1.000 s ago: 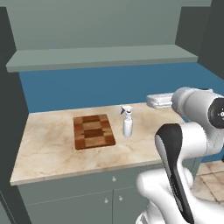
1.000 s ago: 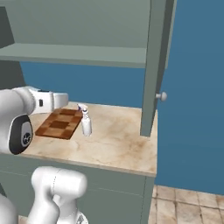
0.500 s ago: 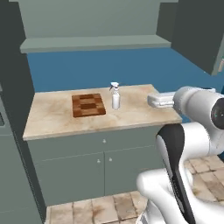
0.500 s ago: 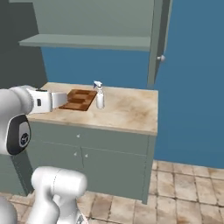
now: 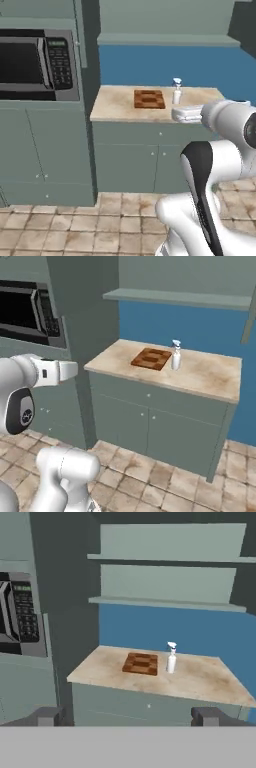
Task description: Grab the spray bottle from the cabinet, then place it next to the cutting board for sanitizing. Then grab the dish brush from the countertop next to the sink and place it next to the cutting board.
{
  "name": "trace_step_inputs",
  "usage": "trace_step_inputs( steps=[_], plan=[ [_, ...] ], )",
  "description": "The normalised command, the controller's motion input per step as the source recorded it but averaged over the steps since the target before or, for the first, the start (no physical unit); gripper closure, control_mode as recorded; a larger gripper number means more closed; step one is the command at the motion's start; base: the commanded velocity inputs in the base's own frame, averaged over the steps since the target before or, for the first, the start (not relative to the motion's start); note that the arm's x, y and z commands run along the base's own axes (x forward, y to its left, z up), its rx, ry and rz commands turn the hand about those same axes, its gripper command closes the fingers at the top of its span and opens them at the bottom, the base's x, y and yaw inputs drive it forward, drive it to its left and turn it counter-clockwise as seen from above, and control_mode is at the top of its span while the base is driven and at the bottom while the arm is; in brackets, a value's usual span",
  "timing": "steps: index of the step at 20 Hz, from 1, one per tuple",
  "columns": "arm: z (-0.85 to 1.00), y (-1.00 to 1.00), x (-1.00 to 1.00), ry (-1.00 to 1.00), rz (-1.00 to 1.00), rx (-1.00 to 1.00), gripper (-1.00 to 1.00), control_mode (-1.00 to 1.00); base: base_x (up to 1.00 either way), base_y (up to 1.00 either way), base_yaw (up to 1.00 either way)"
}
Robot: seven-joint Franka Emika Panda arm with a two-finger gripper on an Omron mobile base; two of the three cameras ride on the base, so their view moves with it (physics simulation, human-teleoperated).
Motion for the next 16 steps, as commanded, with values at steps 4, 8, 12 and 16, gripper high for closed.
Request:
trace_step_inputs(
  steps=[4,8,12,16],
  plan=[
    [0.00,0.00,0.00,0.00,0.00,0.00,-1.00,1.00,0.00,0.21,1.00],
    [0.00,0.00,0.00,0.00,0.00,0.00,-1.00,1.00,0.00,0.17,1.00],
    [0.00,0.00,0.00,0.00,0.00,0.00,-1.00,1.00,0.00,0.16,1.00],
    [0.00,0.00,0.00,0.00,0.00,0.00,-1.00,1.00,0.29,0.01,0.94]
  ],
)
